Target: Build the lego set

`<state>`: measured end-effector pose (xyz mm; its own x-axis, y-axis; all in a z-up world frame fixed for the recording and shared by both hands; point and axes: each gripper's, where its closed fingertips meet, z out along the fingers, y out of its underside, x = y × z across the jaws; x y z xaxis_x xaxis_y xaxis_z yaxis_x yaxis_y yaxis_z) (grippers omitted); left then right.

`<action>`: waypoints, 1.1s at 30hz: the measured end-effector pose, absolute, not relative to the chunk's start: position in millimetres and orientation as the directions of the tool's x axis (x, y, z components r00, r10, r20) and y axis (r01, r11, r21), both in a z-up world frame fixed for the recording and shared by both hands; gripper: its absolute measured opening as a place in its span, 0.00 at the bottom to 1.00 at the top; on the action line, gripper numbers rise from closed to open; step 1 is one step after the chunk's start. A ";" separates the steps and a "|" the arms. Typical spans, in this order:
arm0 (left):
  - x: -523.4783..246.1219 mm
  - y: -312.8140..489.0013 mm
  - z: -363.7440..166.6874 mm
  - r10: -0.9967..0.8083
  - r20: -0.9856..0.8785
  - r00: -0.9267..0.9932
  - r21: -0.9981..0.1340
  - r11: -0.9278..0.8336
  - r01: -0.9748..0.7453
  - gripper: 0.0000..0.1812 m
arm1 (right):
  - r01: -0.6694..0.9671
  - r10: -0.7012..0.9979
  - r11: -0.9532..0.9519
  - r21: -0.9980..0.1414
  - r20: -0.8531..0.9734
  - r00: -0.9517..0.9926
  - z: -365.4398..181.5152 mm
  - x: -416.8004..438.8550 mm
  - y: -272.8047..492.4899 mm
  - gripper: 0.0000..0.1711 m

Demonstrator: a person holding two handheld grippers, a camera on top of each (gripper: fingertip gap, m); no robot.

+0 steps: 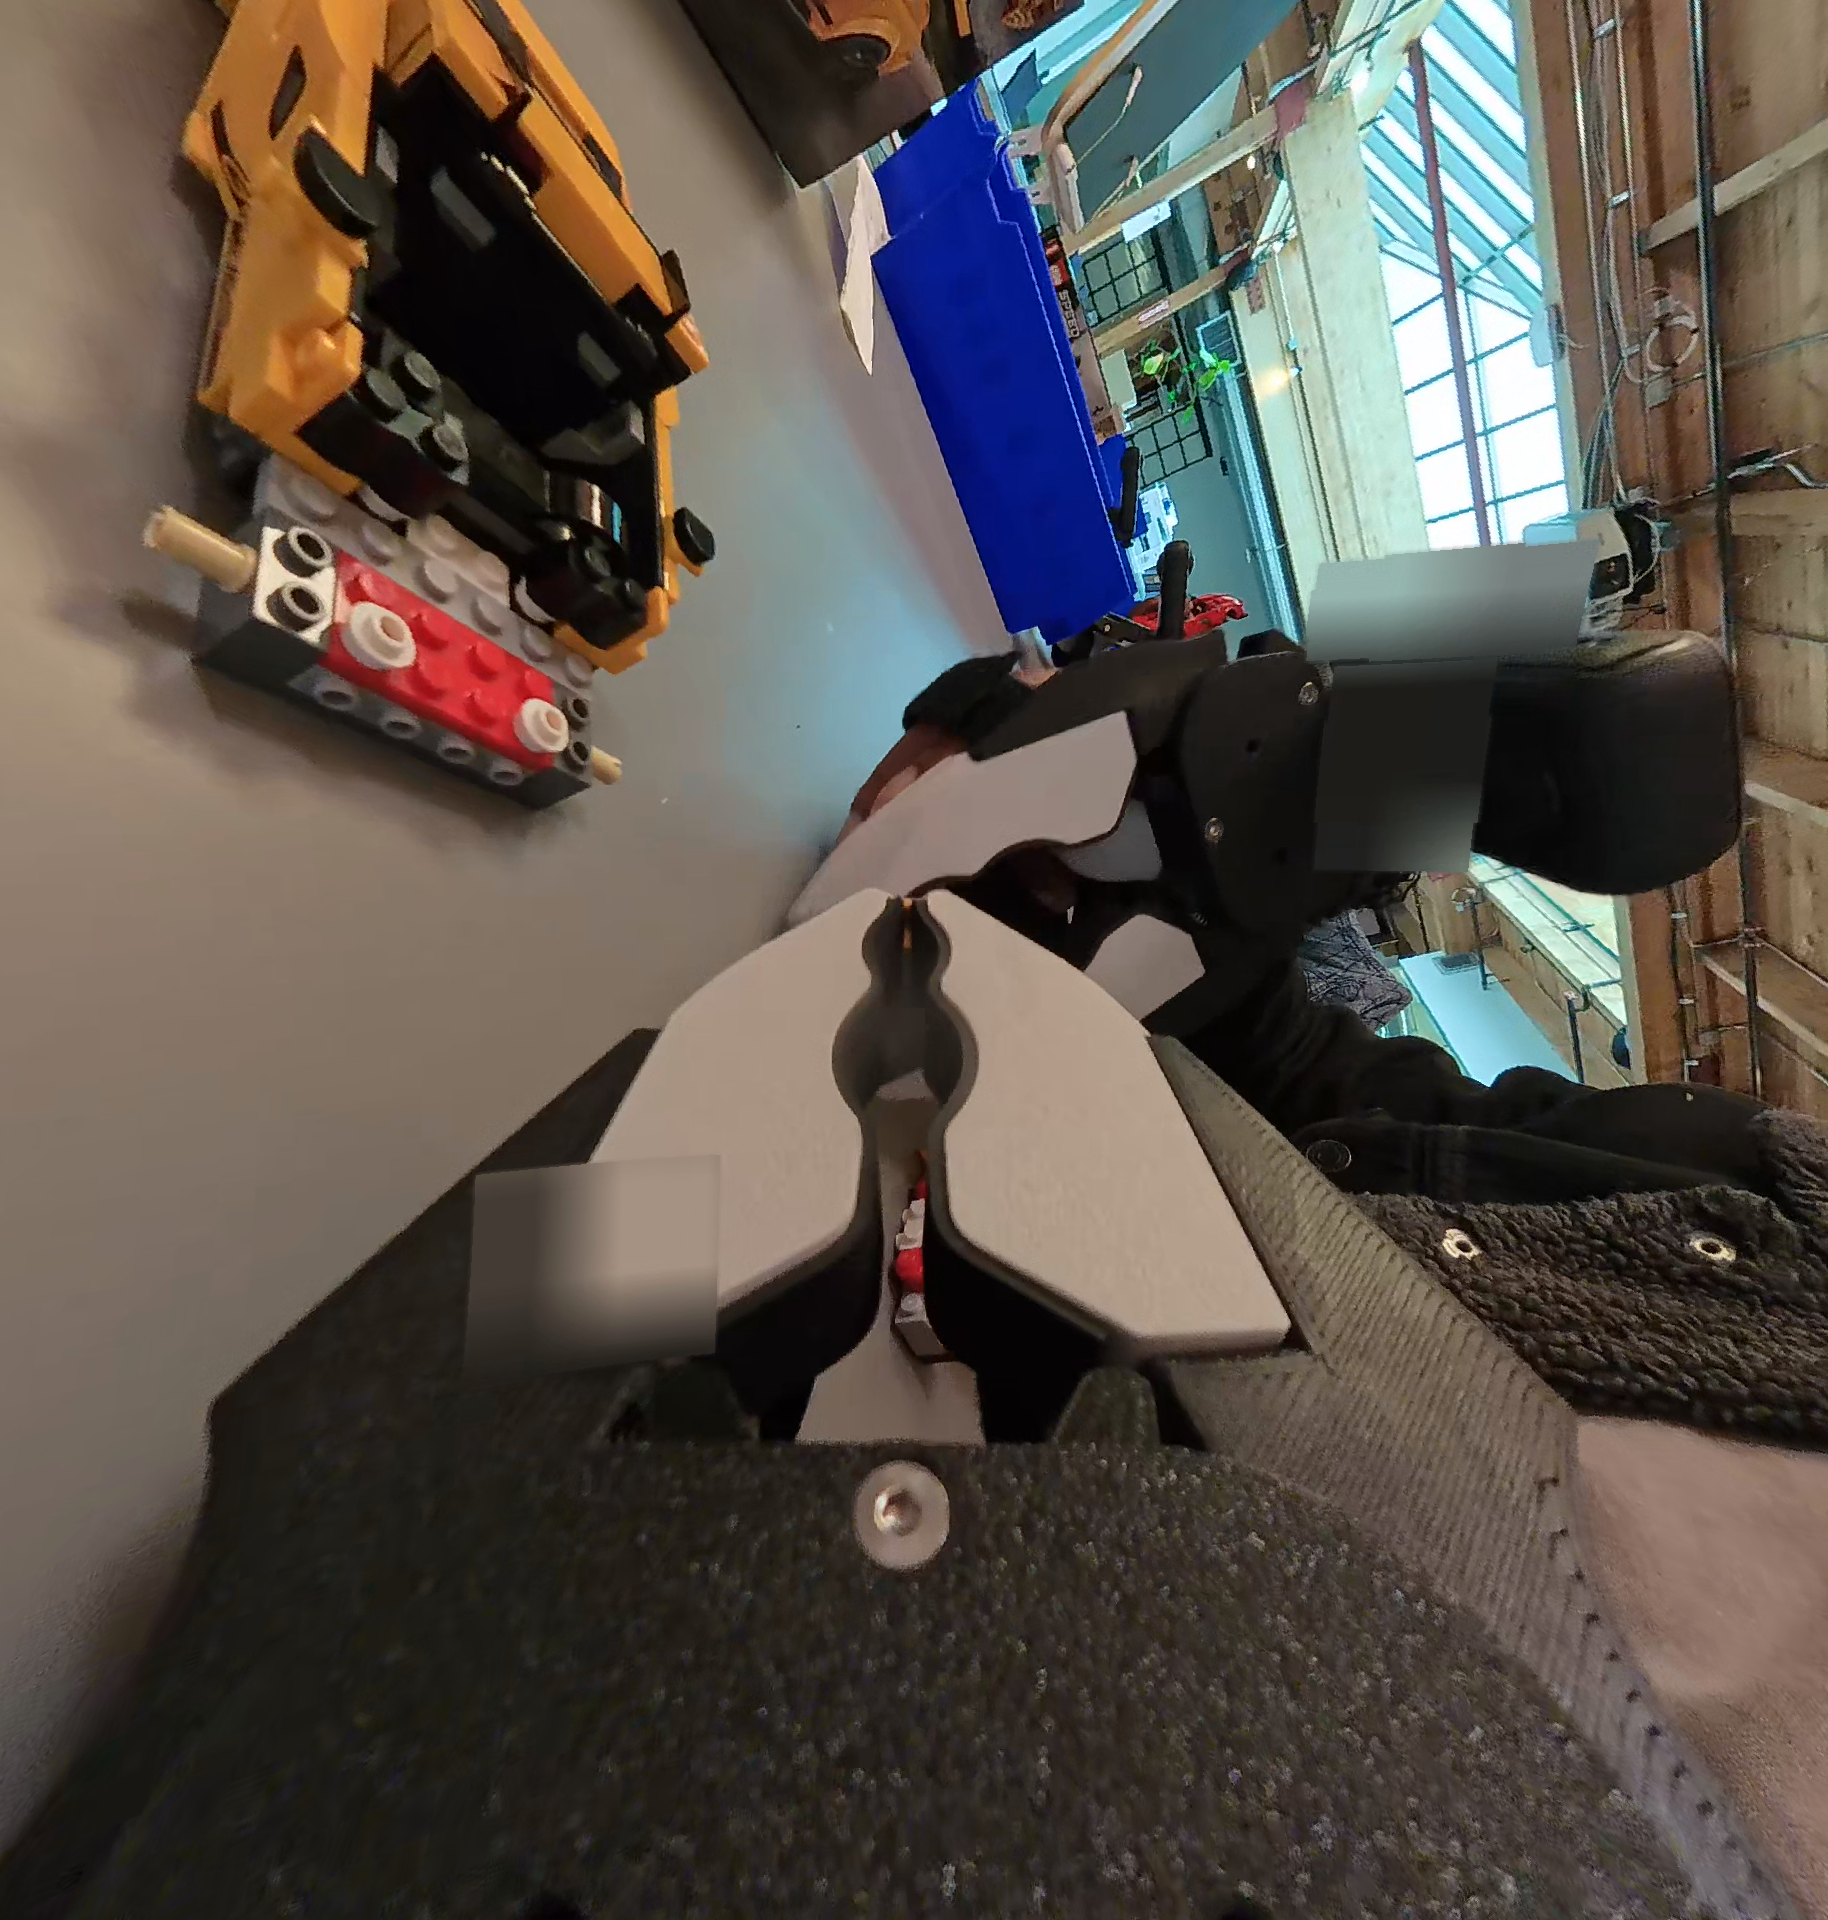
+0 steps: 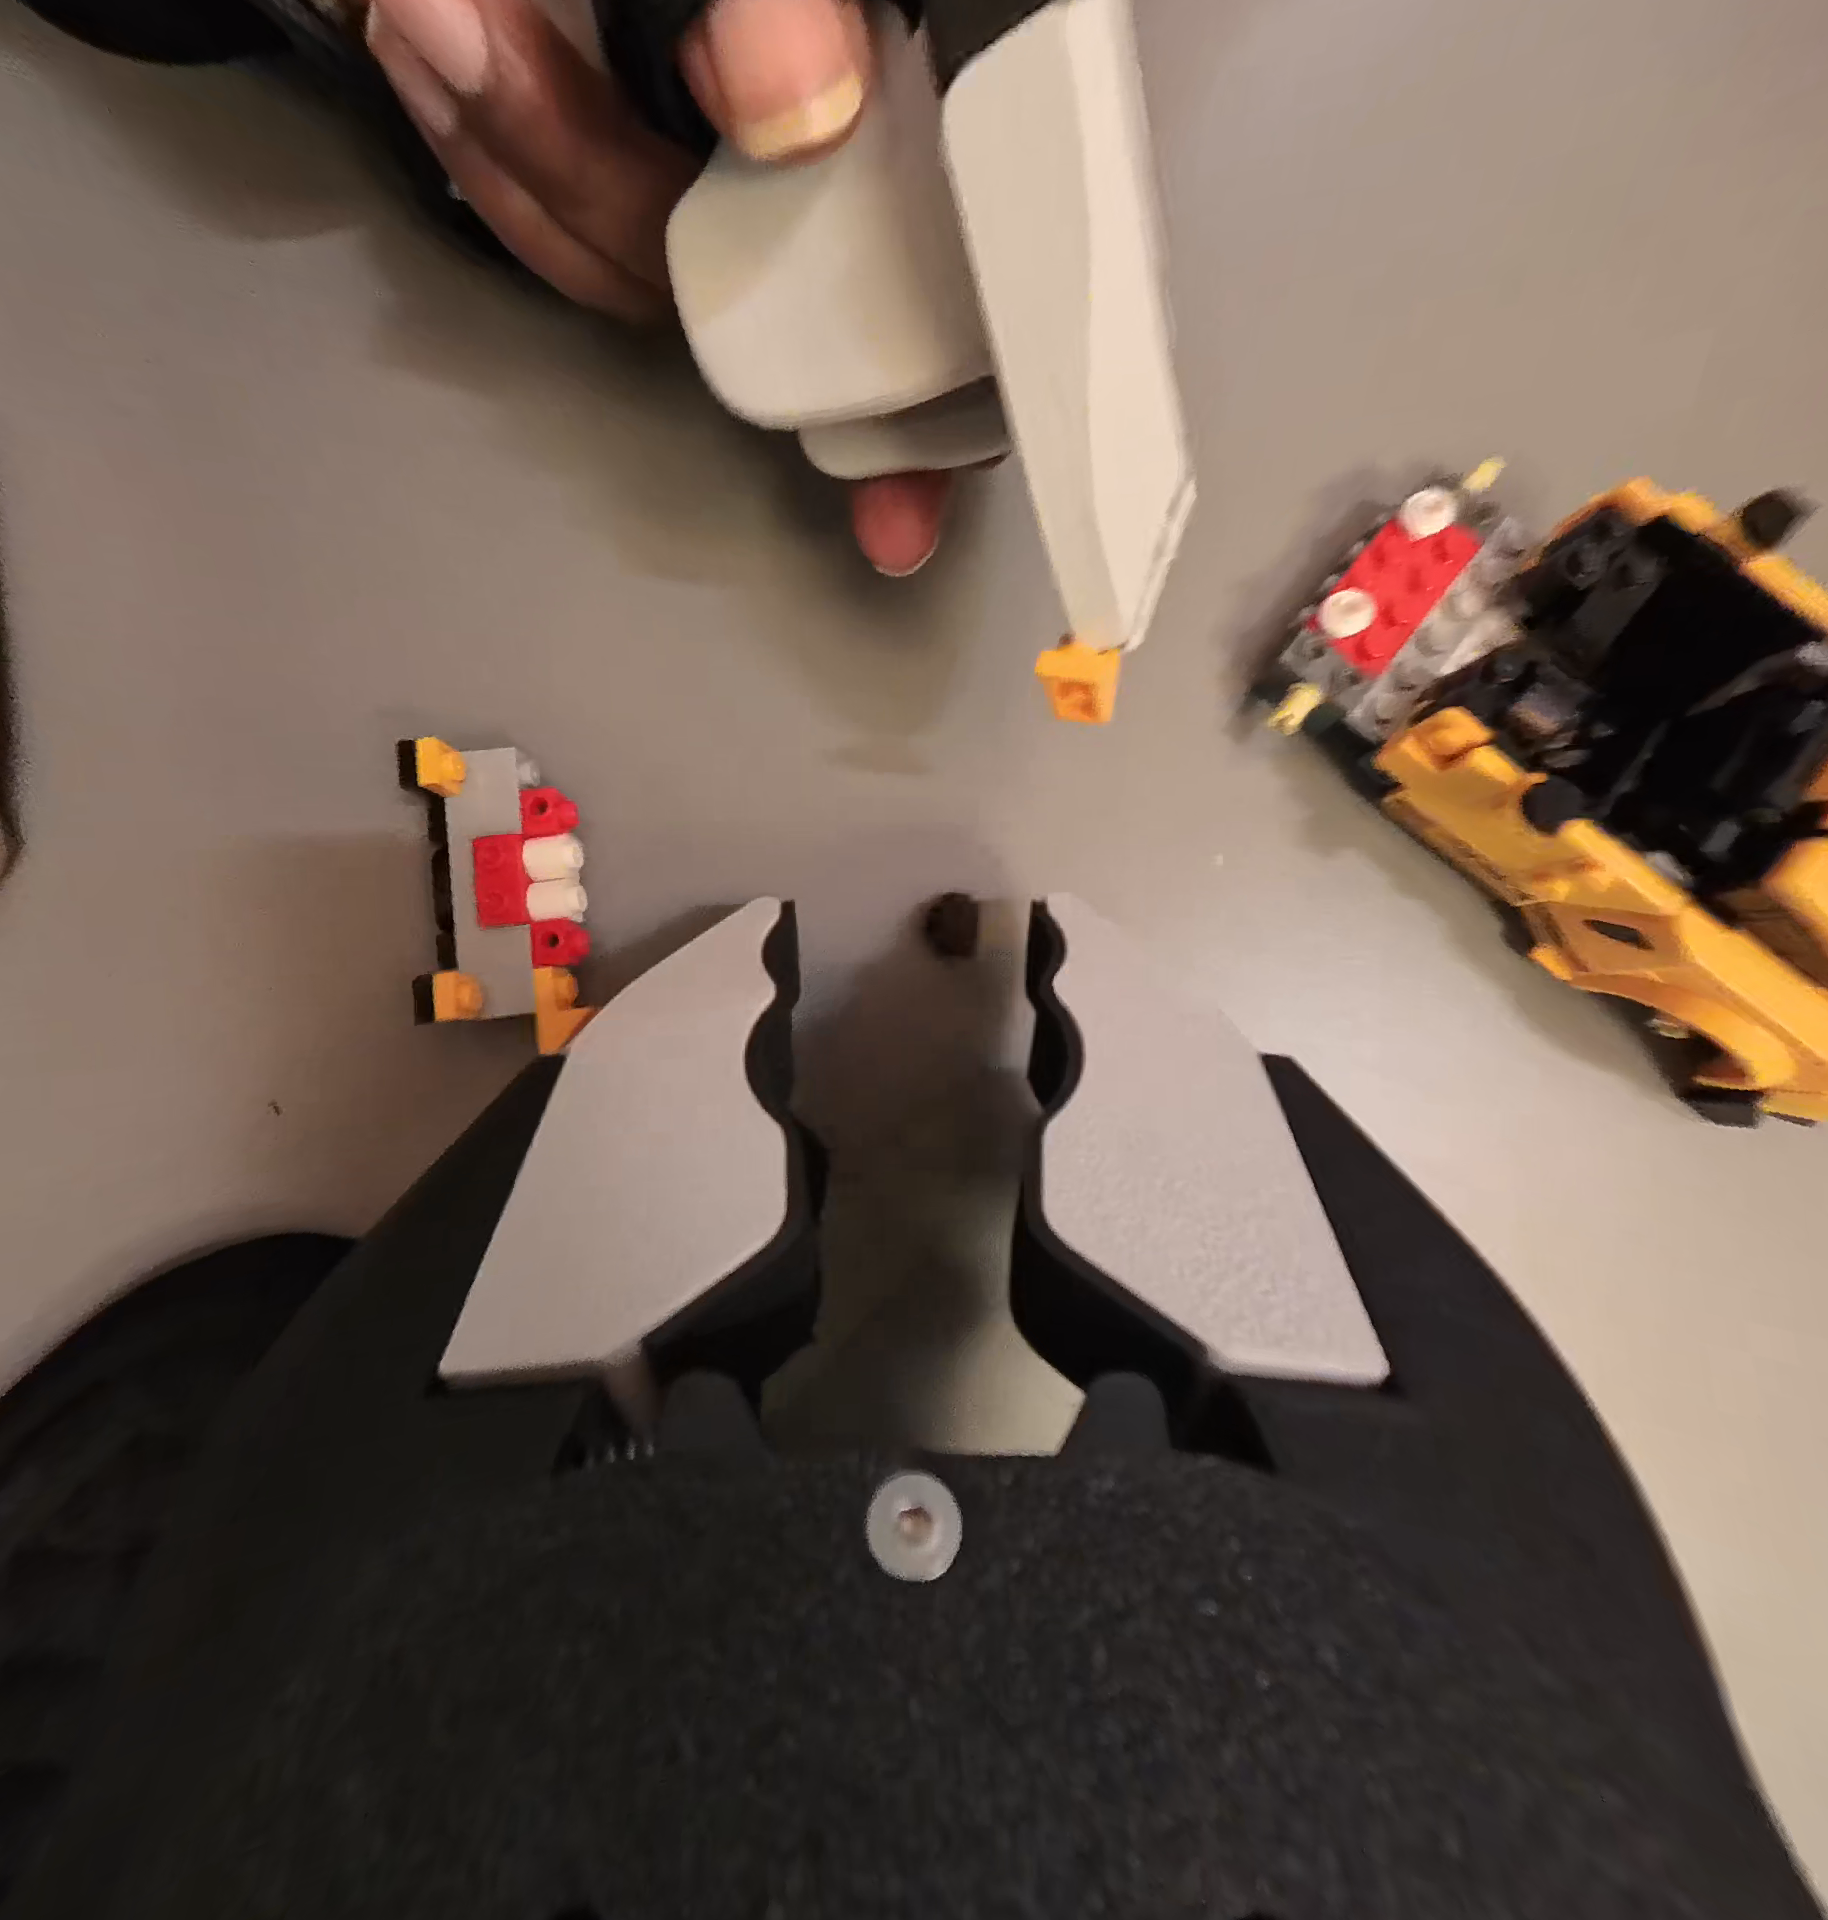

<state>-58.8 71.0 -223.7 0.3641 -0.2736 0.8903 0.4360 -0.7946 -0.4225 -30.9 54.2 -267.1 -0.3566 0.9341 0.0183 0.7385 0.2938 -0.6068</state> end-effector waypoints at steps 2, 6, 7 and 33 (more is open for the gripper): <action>-59.2 71.1 -222.5 -0.263 0.903 0.340 -0.401 -0.798 0.450 0.00 | 0.663 0.943 0.299 -0.686 0.106 -0.316 -249.7 -41.7 63.6 0.23; -57.1 69.7 -219.0 -0.231 0.940 0.250 -0.326 -0.818 0.474 0.00 | 0.524 0.923 0.381 -0.761 0.281 -0.263 -221.9 -55.3 69.5 0.14; -56.3 69.3 -217.9 -0.229 0.944 0.238 -0.319 -0.820 0.475 0.00 | 0.505 0.914 0.403 -0.763 0.313 -0.257 -219.3 -57.1 69.6 0.13; -48.3 50.7 -166.6 -0.595 0.780 0.193 -0.619 -0.688 0.380 0.08 | 0.329 0.872 -0.260 -0.908 -0.367 -0.325 -170.2 -59.3 48.8 0.04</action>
<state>-48.3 50.7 -166.6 0.1929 -0.5952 0.7801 0.3800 -0.6876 -0.6187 -59.3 48.8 -170.2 -0.3247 0.8716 -0.3672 0.3292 -0.2598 -0.9078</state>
